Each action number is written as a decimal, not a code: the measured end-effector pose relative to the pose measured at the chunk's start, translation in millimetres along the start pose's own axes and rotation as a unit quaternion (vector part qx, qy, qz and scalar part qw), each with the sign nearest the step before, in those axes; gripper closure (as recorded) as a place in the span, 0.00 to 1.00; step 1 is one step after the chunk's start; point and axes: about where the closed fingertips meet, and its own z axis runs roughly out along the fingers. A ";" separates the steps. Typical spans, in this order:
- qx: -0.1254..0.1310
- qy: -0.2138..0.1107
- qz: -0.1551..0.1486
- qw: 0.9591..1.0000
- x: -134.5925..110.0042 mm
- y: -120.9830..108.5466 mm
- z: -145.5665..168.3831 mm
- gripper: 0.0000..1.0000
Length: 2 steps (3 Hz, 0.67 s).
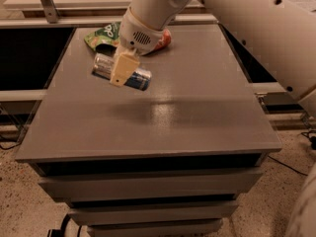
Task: Place redbull can upright
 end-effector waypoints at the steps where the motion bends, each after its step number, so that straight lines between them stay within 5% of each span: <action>1: 0.004 -0.127 -0.032 0.991 -9.8 5.0 -25.8 1.00; 2: 0.030 -0.264 -0.045 0.963 -1.0 -2.5 -51.9 1.00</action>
Offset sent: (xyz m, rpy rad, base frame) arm 0.0131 -0.1002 0.0791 0.9178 -0.1603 0.0565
